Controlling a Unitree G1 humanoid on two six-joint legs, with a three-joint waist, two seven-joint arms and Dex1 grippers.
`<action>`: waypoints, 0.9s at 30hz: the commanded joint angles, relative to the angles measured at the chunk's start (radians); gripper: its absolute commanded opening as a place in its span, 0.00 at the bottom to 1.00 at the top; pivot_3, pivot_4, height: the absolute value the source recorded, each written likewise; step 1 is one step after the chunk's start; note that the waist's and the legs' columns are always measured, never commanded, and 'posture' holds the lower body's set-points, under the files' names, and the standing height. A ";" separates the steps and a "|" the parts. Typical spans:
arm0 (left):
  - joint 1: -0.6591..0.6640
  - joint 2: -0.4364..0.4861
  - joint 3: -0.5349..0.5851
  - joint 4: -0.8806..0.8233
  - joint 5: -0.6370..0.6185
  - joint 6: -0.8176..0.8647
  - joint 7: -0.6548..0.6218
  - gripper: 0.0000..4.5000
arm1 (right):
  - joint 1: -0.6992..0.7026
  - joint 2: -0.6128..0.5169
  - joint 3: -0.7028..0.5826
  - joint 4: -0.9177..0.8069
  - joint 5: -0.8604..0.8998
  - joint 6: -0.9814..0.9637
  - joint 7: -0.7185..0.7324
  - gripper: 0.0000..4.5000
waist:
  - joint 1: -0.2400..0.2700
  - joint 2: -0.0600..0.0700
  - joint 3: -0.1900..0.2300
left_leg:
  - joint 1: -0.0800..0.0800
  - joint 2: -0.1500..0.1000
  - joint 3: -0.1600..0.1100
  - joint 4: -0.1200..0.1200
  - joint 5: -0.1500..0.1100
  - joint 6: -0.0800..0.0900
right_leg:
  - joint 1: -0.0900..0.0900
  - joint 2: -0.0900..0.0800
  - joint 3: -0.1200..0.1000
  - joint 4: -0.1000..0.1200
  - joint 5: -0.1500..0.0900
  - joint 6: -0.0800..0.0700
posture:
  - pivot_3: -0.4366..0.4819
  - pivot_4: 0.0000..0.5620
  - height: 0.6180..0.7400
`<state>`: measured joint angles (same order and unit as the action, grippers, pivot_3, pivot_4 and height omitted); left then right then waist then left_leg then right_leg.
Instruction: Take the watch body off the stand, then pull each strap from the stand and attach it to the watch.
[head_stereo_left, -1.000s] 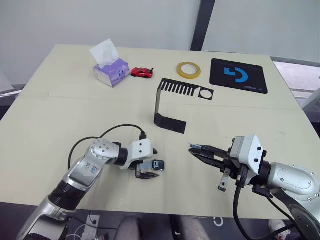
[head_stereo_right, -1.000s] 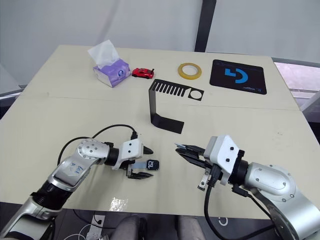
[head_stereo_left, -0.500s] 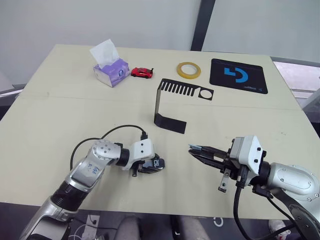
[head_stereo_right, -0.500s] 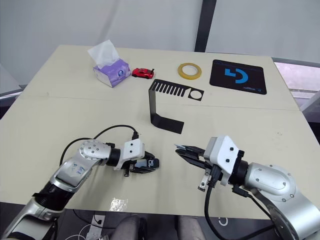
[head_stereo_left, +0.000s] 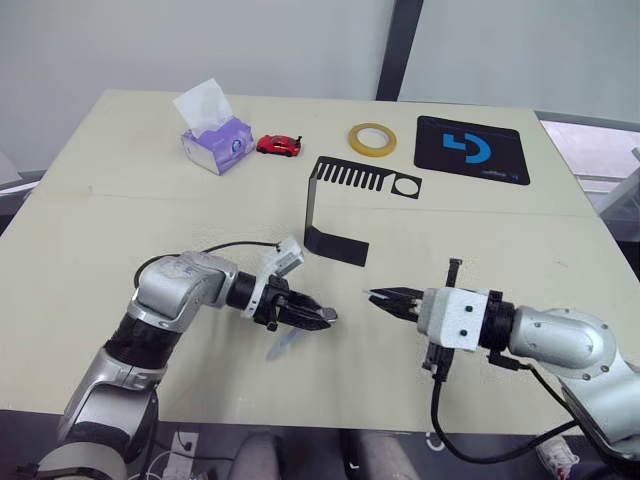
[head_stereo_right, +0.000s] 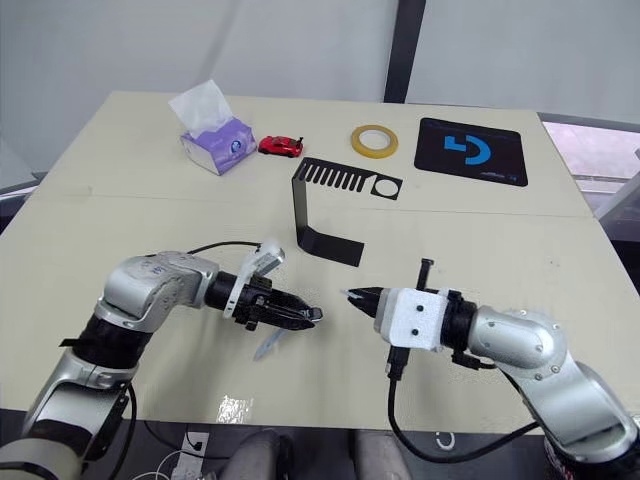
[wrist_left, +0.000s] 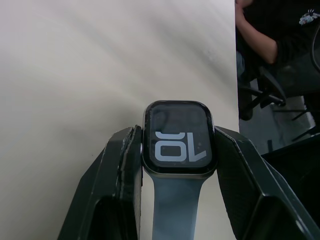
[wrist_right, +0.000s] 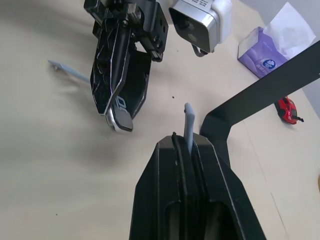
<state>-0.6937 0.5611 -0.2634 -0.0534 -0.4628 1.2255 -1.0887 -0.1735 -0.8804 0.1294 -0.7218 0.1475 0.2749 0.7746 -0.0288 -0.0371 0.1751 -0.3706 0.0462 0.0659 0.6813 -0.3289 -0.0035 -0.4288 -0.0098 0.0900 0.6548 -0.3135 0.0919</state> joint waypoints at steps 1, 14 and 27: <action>-0.051 -0.039 0.017 0.025 -0.043 0.061 0.031 0.38 | -0.031 -0.025 0.054 0.019 -0.100 -0.071 0.038 0.00 | 0.001 0.000 0.000 | 0.000 0.000 0.000 0.000 0.000 0.000 | 0.000 0.000 0.000 0.000 0.000 0.000 | 0.48 0.27 0.98; -0.097 -0.088 0.056 0.060 -0.094 0.130 0.111 0.38 | -0.037 0.011 0.100 0.055 -0.196 -0.067 0.070 0.00 | 0.000 0.000 0.000 | 0.000 0.000 0.000 0.001 0.000 -0.002 | 0.000 -0.001 0.001 0.002 0.000 0.000 | 0.48 0.27 0.98; -0.097 -0.082 0.053 0.045 -0.132 0.141 0.133 0.38 | -0.041 0.034 0.130 0.069 -0.279 -0.064 0.079 0.00 | 0.001 0.000 0.000 | 0.000 0.000 0.000 0.001 0.001 -0.004 | 0.000 -0.001 0.001 0.002 0.000 0.000 | 0.48 0.27 0.98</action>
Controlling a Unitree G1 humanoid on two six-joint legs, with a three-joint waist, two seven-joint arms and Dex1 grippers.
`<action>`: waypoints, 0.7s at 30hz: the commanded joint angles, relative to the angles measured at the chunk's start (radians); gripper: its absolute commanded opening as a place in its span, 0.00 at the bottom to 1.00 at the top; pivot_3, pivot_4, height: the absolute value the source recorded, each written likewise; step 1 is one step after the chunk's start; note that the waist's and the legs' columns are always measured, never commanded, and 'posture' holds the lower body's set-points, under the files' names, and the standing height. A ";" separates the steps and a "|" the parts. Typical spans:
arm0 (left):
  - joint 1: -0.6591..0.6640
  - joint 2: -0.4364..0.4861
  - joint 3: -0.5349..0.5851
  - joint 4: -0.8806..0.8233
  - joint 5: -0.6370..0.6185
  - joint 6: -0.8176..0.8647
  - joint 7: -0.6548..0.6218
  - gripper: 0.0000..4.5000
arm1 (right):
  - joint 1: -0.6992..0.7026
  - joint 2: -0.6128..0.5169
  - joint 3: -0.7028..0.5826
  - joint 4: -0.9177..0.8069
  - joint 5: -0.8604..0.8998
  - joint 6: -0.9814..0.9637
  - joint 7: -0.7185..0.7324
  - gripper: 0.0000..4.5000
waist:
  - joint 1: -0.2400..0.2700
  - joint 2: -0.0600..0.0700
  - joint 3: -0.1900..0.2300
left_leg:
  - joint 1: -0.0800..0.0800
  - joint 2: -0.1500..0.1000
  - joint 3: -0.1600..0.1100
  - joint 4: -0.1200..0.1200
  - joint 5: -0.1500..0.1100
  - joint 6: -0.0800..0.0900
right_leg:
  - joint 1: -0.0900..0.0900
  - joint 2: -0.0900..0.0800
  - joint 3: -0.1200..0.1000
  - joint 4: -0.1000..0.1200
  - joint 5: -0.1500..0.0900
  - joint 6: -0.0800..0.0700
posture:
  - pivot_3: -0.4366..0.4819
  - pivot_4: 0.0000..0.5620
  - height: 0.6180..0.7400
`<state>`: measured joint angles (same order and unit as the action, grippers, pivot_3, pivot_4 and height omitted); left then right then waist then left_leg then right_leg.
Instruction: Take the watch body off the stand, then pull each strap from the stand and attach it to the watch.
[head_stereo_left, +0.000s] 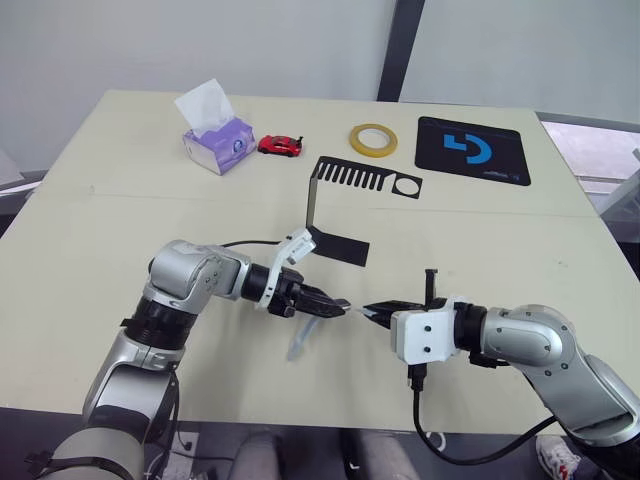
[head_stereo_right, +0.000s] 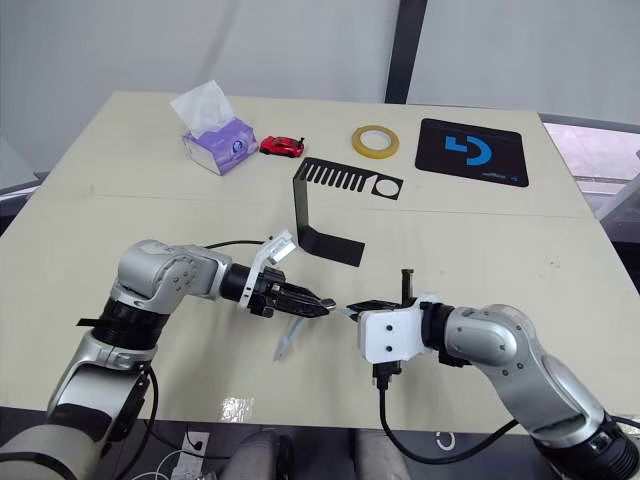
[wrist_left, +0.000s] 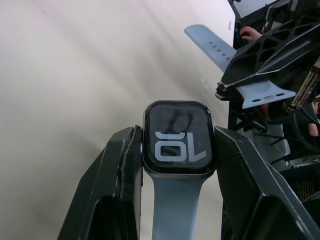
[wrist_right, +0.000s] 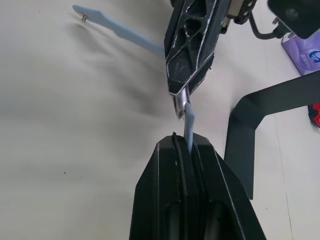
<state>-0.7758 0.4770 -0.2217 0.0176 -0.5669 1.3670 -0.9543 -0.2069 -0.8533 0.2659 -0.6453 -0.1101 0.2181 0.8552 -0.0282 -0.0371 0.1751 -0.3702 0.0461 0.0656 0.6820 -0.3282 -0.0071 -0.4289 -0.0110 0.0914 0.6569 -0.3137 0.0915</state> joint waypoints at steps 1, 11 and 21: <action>-0.015 0.004 0.012 -0.027 -0.031 0.000 -0.001 0.38 | -0.007 0.009 -0.004 -0.004 -0.028 -0.008 -0.002 0.00 | 0.000 0.000 0.000 | 0.000 0.000 0.000 0.000 0.000 0.000 | 0.000 0.000 0.000 0.000 0.000 0.000 | 0.48 0.27 0.98; -0.007 0.007 0.000 -0.043 -0.043 -0.015 0.006 0.38 | -0.012 0.032 -0.004 0.017 -0.049 -0.014 0.008 0.00 | 0.000 0.000 0.000 | 0.000 0.000 0.000 0.000 0.000 -0.001 | 0.000 0.000 0.000 0.000 0.000 0.000 | 0.48 0.27 0.98; 0.000 0.003 0.000 -0.053 -0.052 -0.018 0.009 0.38 | -0.018 0.047 -0.001 0.007 -0.051 -0.001 0.025 0.00 | 0.000 0.000 0.000 | 0.000 0.000 0.000 0.000 0.000 -0.001 | 0.000 0.000 0.000 0.000 0.000 0.000 | 0.48 0.27 0.98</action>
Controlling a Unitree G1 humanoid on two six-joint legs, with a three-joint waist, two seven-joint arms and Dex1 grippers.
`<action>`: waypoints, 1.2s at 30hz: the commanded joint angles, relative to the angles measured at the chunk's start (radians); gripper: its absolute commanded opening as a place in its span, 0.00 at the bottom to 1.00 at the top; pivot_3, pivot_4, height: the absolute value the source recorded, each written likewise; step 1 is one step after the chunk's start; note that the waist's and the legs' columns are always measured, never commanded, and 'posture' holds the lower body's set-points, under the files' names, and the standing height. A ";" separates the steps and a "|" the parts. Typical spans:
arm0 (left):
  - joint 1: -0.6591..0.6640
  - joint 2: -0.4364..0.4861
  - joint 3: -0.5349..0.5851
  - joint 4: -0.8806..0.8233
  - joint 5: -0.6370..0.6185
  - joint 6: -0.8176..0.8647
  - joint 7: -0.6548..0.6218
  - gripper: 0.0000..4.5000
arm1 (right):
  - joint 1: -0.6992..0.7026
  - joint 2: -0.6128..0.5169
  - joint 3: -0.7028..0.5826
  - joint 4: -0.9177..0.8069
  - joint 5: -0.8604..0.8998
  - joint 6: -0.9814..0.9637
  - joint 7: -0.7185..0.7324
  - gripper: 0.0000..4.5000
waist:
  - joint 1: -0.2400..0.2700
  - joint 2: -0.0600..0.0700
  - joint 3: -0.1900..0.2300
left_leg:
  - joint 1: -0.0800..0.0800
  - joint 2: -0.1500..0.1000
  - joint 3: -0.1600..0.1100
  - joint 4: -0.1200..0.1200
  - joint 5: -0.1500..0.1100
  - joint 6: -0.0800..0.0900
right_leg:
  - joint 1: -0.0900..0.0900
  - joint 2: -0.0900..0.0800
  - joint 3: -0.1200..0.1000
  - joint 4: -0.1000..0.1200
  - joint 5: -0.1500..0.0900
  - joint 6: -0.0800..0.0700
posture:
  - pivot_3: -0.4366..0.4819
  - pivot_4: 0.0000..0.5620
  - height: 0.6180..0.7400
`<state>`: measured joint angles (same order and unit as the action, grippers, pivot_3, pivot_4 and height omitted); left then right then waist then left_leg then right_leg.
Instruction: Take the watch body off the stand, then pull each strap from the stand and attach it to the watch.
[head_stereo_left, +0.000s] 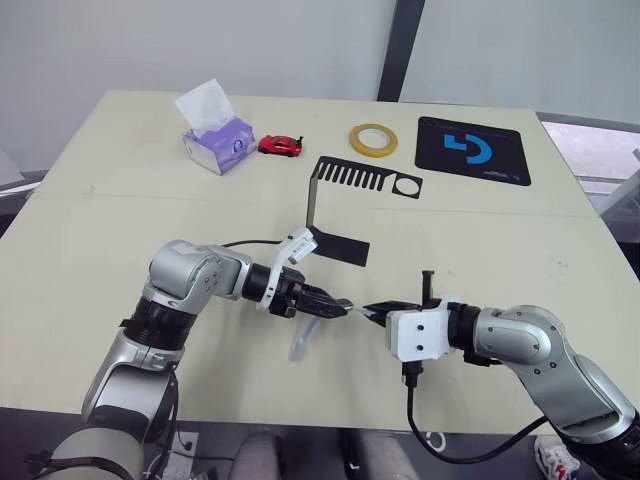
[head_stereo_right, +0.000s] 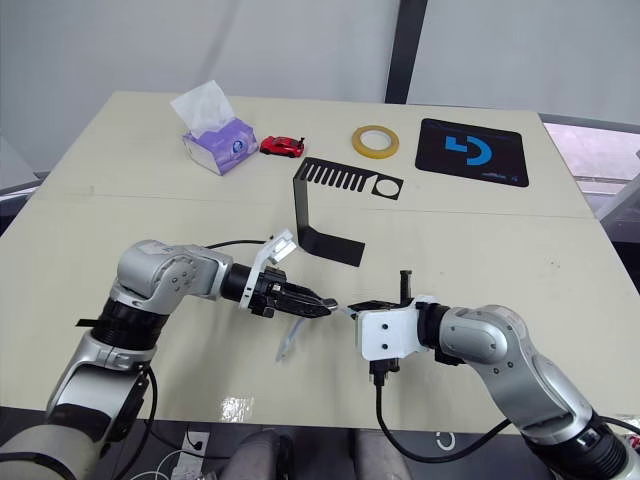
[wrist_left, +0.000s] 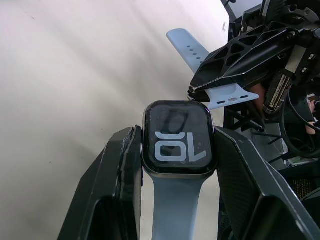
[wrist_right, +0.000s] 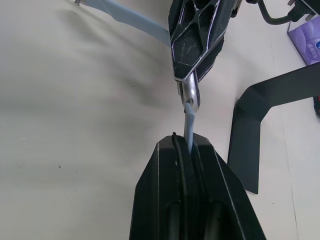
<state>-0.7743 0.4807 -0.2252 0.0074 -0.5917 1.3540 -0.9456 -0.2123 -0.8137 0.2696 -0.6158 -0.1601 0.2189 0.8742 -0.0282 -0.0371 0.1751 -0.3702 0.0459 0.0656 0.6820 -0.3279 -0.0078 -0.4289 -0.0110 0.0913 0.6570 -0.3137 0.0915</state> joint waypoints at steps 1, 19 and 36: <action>-0.001 -0.001 0.004 -0.043 -0.028 -0.005 0.001 0.38 | -0.013 0.009 -0.005 -0.023 -0.001 -0.001 0.007 0.00 | 0.000 0.000 0.000 | 0.000 0.000 0.000 0.000 0.000 0.000 | 0.000 0.000 0.000 0.000 0.000 0.000 | 0.48 0.27 0.98; 0.004 -0.011 0.016 -0.062 -0.061 0.021 0.018 0.38 | -0.017 0.009 -0.004 -0.019 -0.014 0.009 0.014 0.00 | 0.000 0.000 0.000 | 0.000 0.000 0.000 0.000 0.000 0.000 | 0.000 0.000 0.000 0.000 0.000 0.000 | 0.48 0.27 0.98; 0.010 -0.063 0.054 -0.058 -0.072 0.069 0.089 0.38 | -0.015 0.016 0.010 -0.048 -0.061 0.017 0.017 0.00 | 0.000 0.000 0.000 | 0.000 0.000 0.000 0.000 0.000 0.000 | 0.000 0.000 0.000 0.000 0.000 0.000 | 0.48 0.27 0.98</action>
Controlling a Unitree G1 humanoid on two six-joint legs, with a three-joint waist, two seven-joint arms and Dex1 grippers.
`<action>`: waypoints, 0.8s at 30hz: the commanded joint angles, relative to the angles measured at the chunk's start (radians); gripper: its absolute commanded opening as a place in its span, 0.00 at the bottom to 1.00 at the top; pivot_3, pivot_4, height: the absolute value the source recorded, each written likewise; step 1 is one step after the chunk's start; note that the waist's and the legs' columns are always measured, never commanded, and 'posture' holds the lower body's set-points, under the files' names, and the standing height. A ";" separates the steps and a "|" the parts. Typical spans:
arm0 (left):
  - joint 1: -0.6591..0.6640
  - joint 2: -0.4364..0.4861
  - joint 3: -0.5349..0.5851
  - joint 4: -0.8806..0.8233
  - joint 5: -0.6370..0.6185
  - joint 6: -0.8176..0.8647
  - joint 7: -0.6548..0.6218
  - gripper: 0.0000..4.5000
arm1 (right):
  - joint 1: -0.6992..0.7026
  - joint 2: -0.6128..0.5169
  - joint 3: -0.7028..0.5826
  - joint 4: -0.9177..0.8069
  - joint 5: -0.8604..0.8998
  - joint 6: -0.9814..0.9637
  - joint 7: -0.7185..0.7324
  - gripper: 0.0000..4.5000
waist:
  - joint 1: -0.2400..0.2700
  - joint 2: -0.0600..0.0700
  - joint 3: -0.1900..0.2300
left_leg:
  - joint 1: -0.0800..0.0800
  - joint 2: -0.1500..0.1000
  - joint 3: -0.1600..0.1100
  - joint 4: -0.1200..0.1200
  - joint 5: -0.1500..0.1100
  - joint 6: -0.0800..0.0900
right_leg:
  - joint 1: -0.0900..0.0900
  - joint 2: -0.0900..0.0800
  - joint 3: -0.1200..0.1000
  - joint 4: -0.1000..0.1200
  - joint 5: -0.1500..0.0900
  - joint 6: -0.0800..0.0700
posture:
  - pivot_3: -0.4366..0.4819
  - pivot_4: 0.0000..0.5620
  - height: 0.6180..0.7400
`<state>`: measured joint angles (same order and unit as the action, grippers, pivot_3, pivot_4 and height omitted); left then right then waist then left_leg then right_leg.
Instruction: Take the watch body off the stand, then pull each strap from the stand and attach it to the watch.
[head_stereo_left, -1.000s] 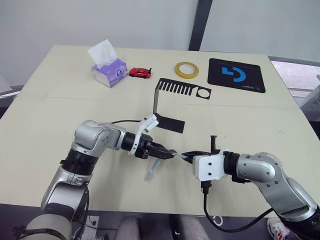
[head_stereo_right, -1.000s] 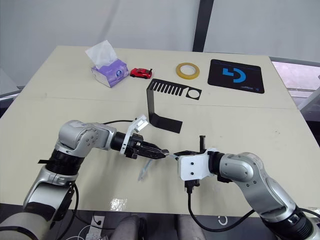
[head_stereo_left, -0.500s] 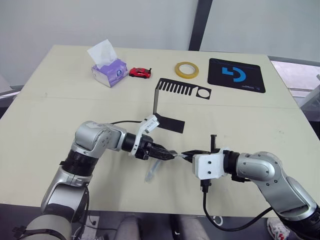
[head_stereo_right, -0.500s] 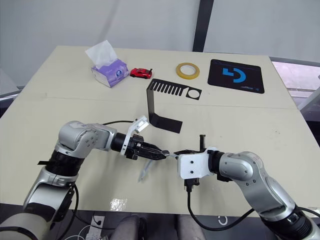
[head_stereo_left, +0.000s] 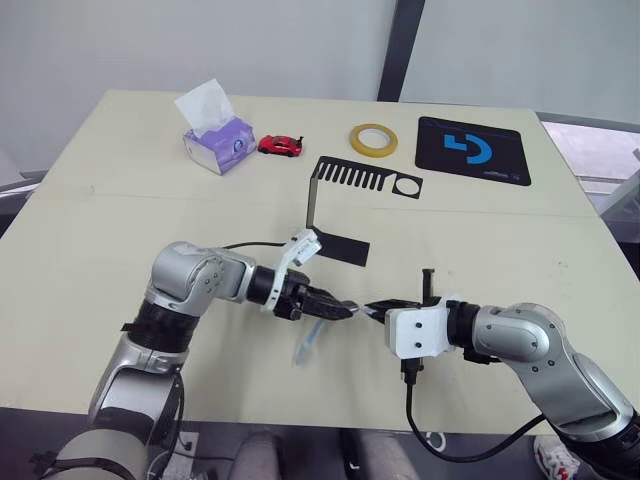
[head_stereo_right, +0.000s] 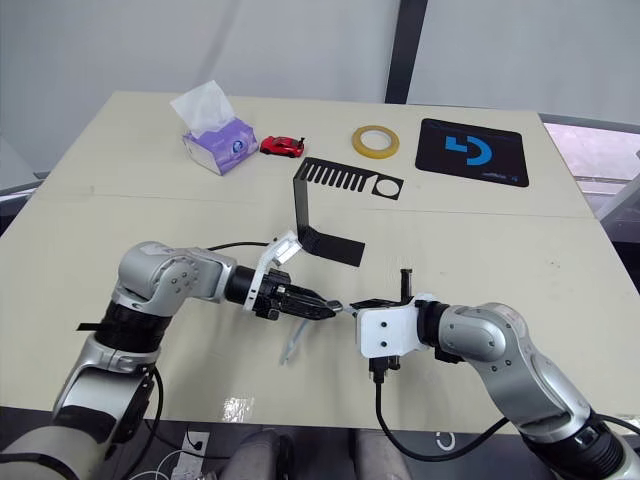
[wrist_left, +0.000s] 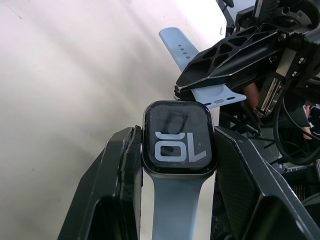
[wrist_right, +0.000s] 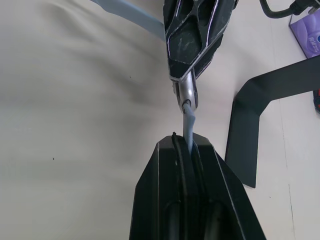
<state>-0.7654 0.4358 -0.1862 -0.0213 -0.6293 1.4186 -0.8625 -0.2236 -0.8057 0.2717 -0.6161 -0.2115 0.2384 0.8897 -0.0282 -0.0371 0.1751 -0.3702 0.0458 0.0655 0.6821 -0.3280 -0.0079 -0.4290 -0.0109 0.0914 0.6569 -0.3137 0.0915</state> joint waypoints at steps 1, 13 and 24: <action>0.005 -0.021 0.016 -0.032 -0.035 0.008 0.011 0.38 | -0.005 0.011 0.007 -0.052 -0.010 0.004 0.002 0.00 | 0.000 0.000 0.000 | 0.000 0.000 0.000 0.000 0.000 0.000 | 0.000 0.000 0.000 0.000 0.000 0.000 | 0.48 0.27 0.98; 0.019 -0.043 0.028 -0.067 -0.048 0.039 0.056 0.38 | -0.023 0.024 0.015 -0.078 -0.051 0.074 0.010 0.00 | 0.000 0.000 0.000 | 0.000 0.000 0.000 0.000 0.000 -0.001 | 0.000 0.000 0.000 0.000 0.000 0.000 | 0.48 0.27 0.98; 0.015 -0.088 0.055 -0.073 -0.036 0.068 0.141 0.38 | -0.029 0.026 0.020 -0.082 -0.060 0.094 0.023 0.00 | 0.000 0.000 0.000 | 0.000 0.000 0.000 0.000 0.000 -0.001 | 0.000 0.000 0.000 0.000 0.000 0.000 | 0.48 0.27 0.98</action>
<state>-0.7403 0.3626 -0.1366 -0.0507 -0.6384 1.4830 -0.7250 -0.2330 -0.7903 0.2904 -0.6464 -0.2742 0.3372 0.9116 -0.0283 -0.0371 0.1751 -0.3701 0.0459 0.0653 0.6821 -0.3277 -0.0091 -0.4289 -0.0111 0.0914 0.6569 -0.3137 0.0915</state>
